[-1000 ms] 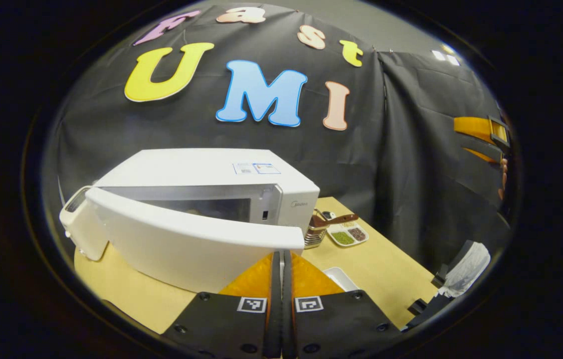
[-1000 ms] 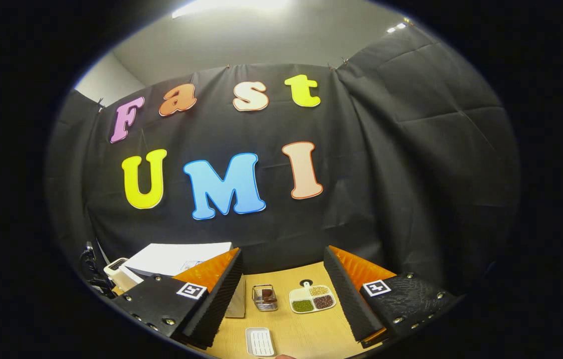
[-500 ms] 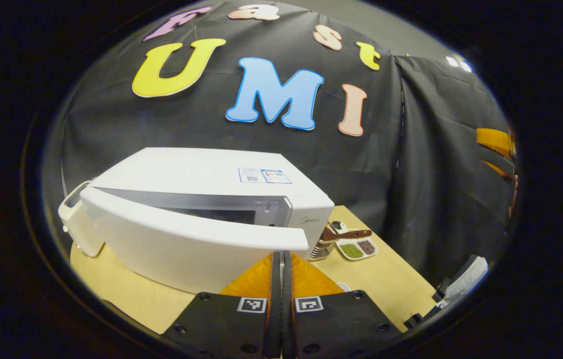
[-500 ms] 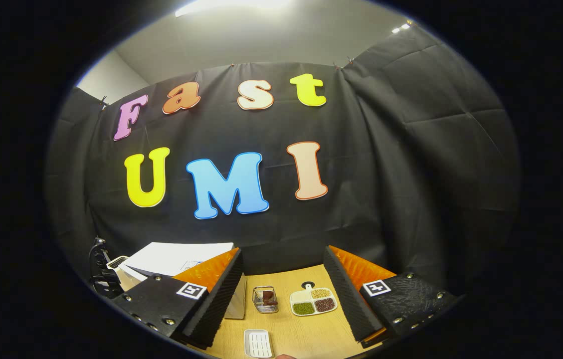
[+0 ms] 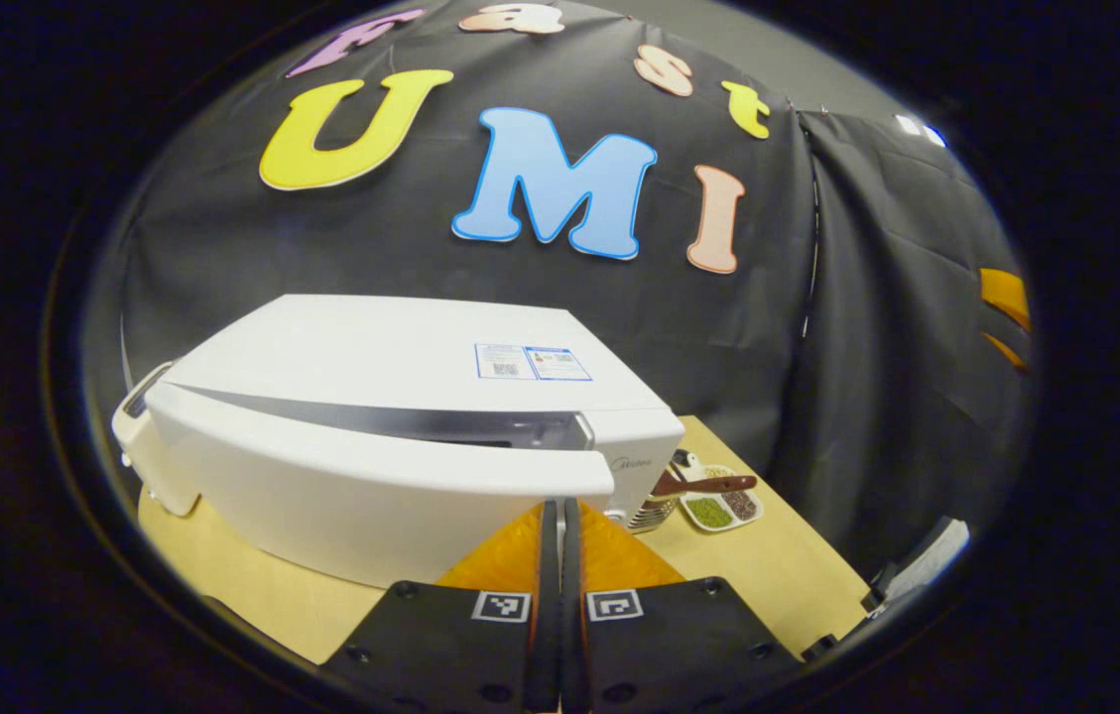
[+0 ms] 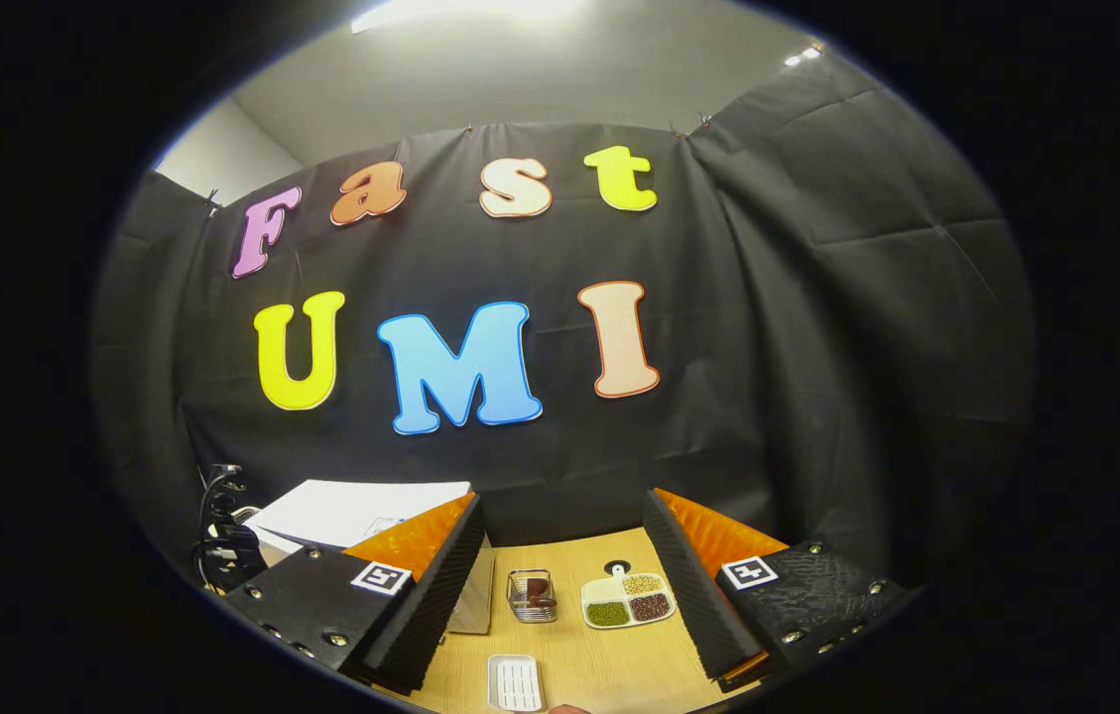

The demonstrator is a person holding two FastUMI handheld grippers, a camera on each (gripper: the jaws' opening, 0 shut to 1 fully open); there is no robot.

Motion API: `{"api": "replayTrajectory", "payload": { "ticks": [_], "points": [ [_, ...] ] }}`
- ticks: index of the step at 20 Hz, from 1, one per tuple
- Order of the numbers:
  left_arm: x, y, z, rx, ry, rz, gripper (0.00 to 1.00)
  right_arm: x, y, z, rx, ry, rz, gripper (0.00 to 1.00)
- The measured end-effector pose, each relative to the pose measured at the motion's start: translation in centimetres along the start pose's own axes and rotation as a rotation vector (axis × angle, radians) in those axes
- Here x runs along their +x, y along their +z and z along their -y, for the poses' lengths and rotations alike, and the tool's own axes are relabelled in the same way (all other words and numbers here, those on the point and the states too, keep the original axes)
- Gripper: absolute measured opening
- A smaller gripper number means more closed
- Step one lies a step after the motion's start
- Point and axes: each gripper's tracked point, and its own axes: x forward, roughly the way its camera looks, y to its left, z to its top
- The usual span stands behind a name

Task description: Open the microwave oven with the left hand, put the food in, and close the microwave oven.

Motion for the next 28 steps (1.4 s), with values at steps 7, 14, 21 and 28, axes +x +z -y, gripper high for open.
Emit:
{"api": "replayTrajectory", "payload": {
  "ticks": [7, 14, 21, 28],
  "points": [
    [1.1, 0.6, -0.2, -0.005, 0.006, -0.001, 0.05, 0.6, 0.5, 0.0, -0.02, 0.006, -0.004, 0.98],
    [2.4, 0.9, -0.8, -0.014, 0.047, -0.016, 0.06, 1.2, 0.4, 0.1, -0.029, 0.008, -0.017, 0.98],
    [3.4, 1.0, -1.7, -0.082, 0.087, -0.031, 0.07, 1.3, 0.8, 0.4, -0.037, 0.009, -0.018, 0.98],
    [0.3, 4.4, -1.4, 0.021, 0.107, 0.046, 0.05, 0.5, 1.0, -0.7, -0.042, 0.037, -0.024, 0.98]
  ]
}}
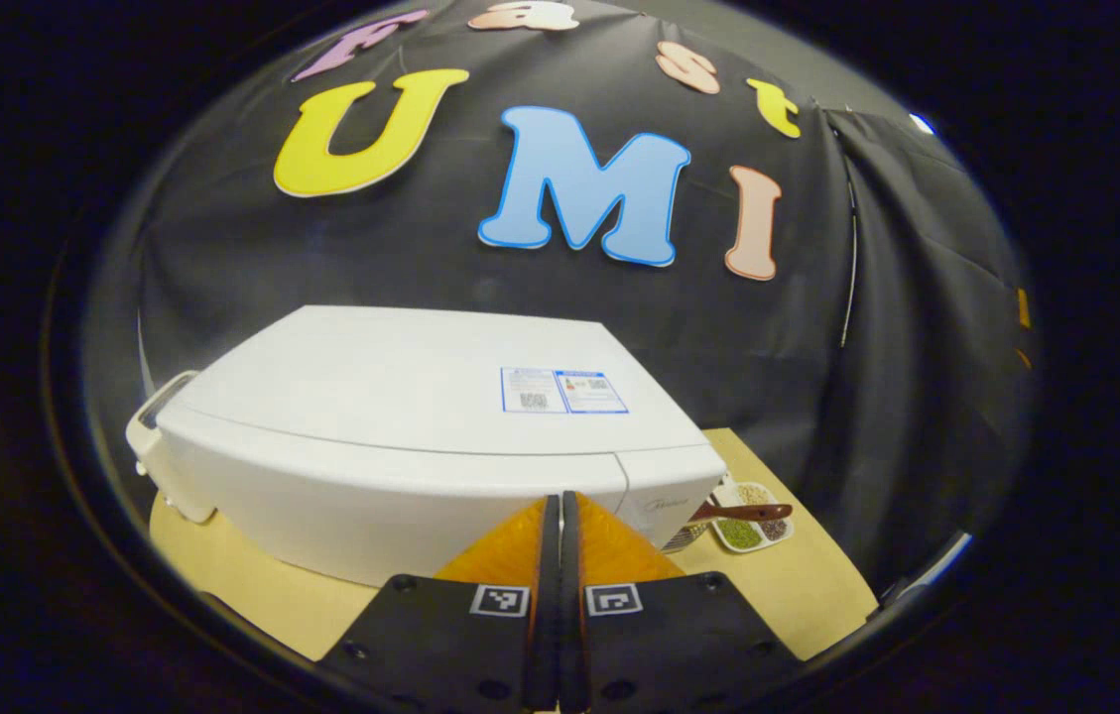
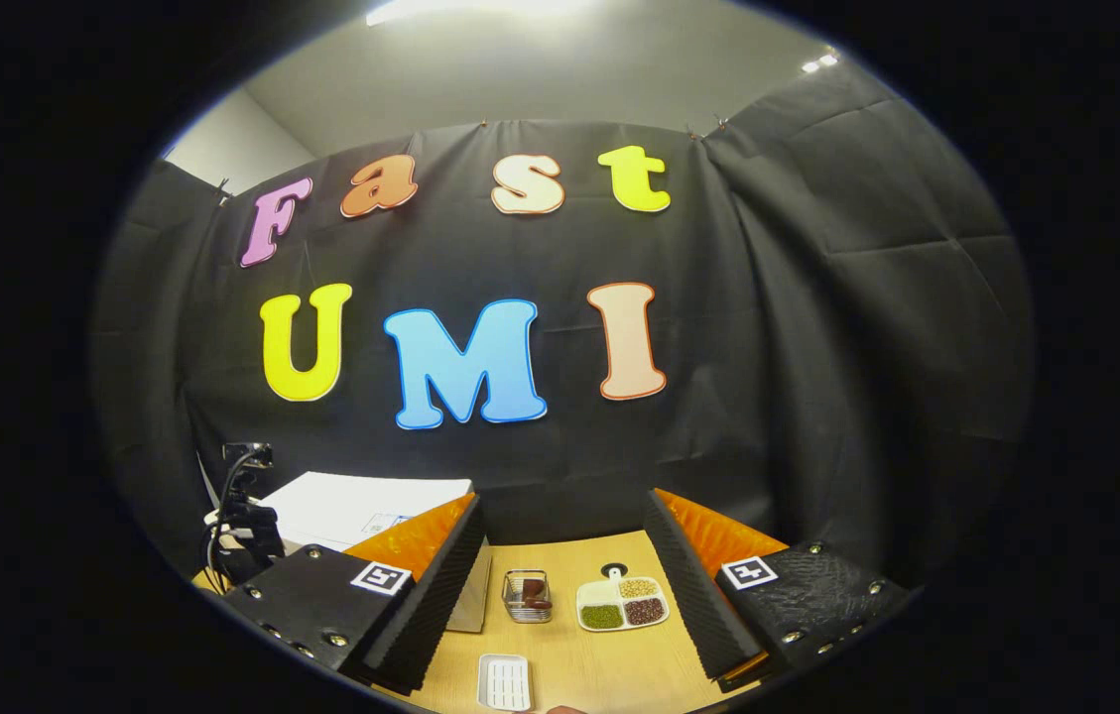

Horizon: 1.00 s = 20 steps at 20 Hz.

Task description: Open the microwave oven with the left hand, put the food in, and close the microwave oven.

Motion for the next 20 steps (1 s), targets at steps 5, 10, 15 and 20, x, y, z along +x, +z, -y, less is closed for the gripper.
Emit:
{"api": "replayTrajectory", "payload": {
  "ticks": [5, 10, 15, 20],
  "points": [
    [-11.3, 12.4, -1.5, 0.088, 0.051, 0.265, 0.69, -0.4, 3.2, -2.8, 0.004, 0.036, 0.049, 0.98],
    [-25.6, 22.9, -4.1, 0.133, 0.13, 0.465, 0.95, -1.1, 6.7, -6.0, 0.0, 0.073, 0.081, 0.98],
    [-32.6, 24.6, -4.7, 0.147, 0.114, 0.534, 0.96, -4.1, 9.8, -8.4, -0.033, 0.059, 0.125, 0.98],
    [-35.6, 25.4, -5.0, 0.112, 0.094, 0.563, 0.95, -7.6, 10.7, -9.7, -0.041, 0.058, 0.128, 0.98]
  ]
}}
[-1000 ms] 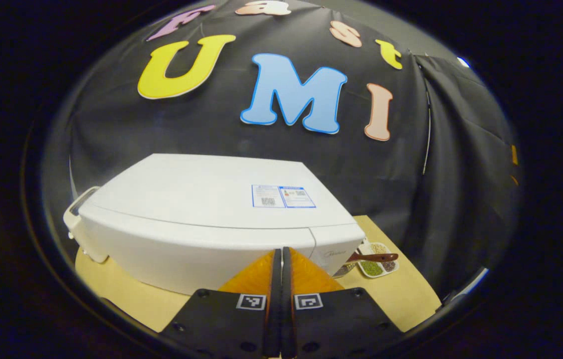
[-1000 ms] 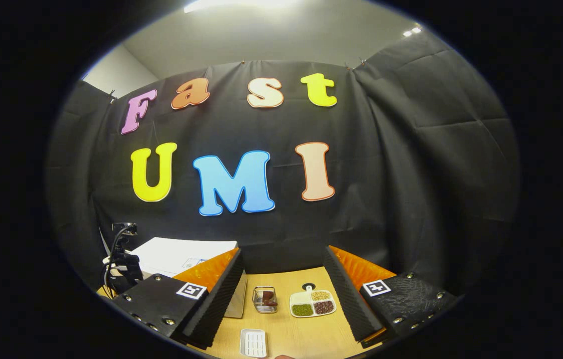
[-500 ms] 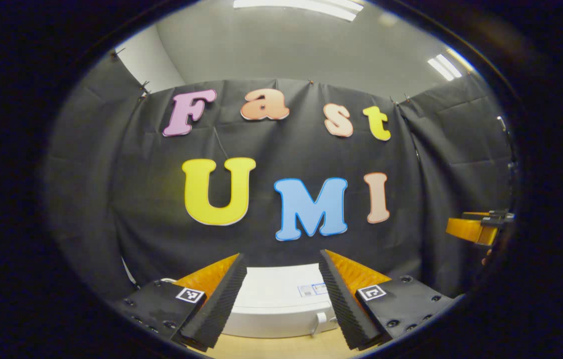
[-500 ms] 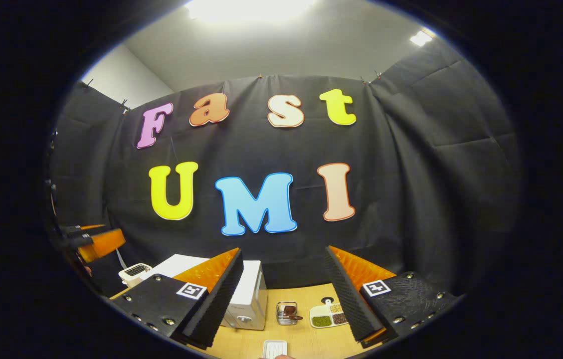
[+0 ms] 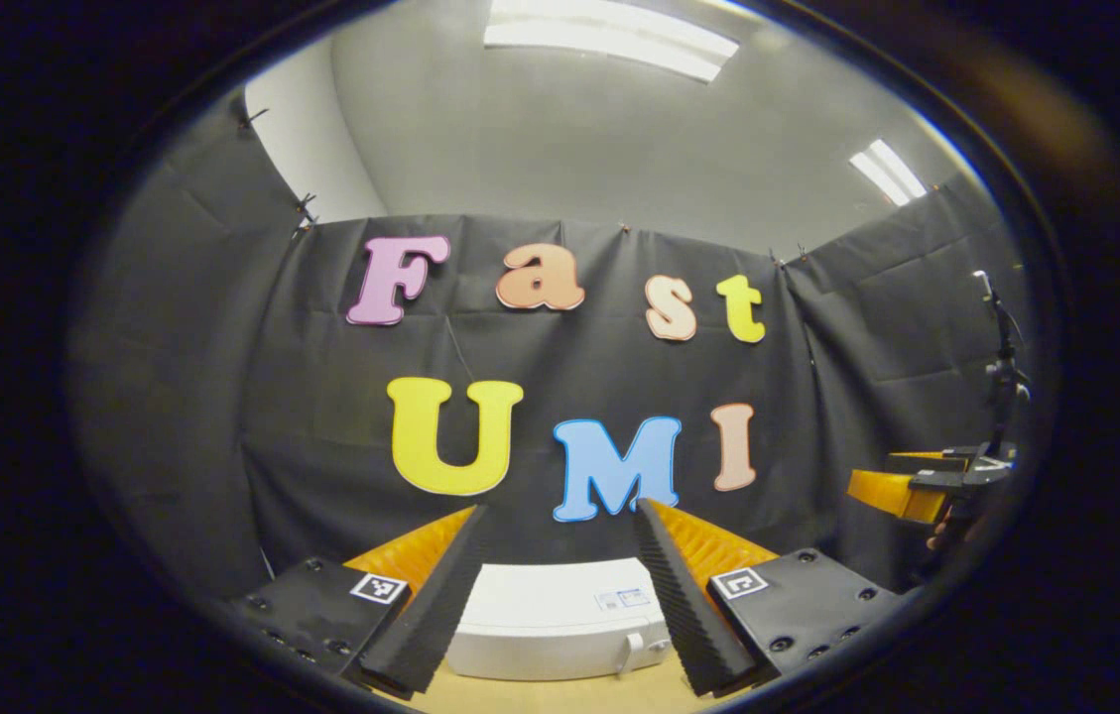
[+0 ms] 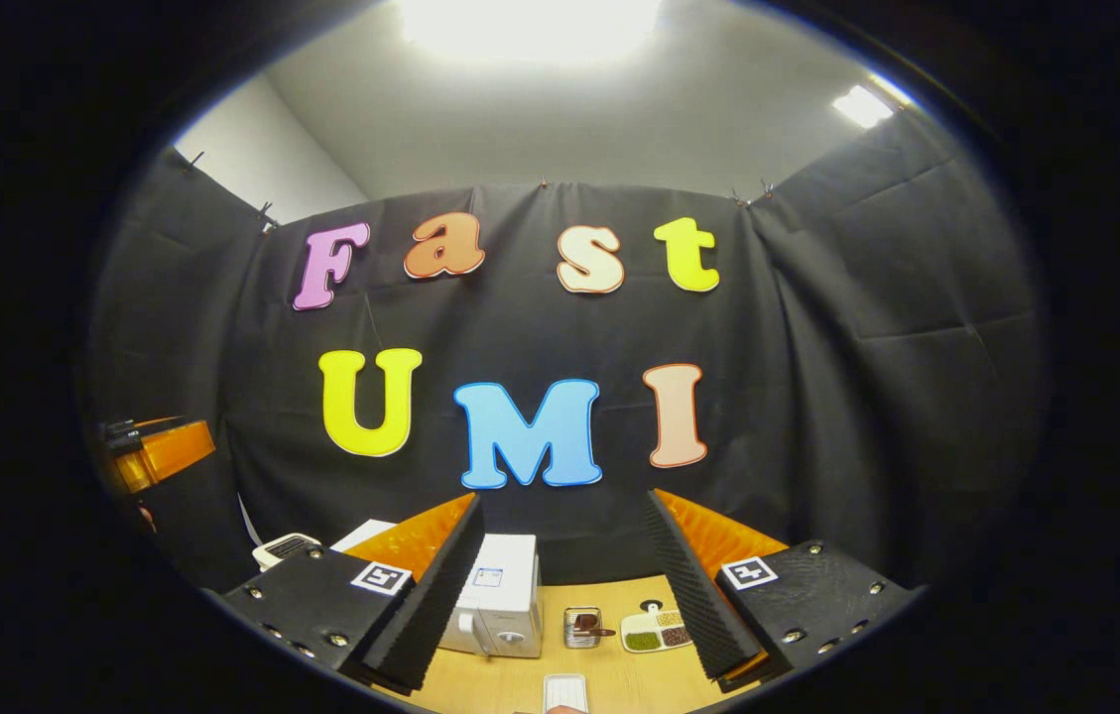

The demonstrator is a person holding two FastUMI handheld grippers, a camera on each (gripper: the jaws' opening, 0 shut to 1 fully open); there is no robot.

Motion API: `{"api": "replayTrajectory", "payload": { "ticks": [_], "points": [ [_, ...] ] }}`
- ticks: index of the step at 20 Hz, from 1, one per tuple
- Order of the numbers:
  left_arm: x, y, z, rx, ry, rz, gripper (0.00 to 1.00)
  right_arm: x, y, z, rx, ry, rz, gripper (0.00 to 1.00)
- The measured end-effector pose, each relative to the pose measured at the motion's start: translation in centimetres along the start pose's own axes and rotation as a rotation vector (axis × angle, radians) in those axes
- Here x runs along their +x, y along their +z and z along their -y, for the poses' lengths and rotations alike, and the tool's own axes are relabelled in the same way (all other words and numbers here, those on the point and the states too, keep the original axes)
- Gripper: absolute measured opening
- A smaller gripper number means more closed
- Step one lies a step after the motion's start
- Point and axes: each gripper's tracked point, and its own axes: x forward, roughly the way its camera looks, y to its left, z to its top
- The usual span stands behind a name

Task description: Open the microwave oven with the left hand, put the food in, and close the microwave oven.

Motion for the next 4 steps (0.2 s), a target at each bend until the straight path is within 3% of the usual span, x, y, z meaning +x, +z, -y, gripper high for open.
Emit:
{"api": "replayTrajectory", "payload": {
  "ticks": [4],
  "points": [
    [0.1, -1.3, 0.5, -0.017, 0.0, -0.019, 0.95, -0.9, 0.6, 0.2, 0.0, 0.012, 0.009, 0.98]
  ]
}}
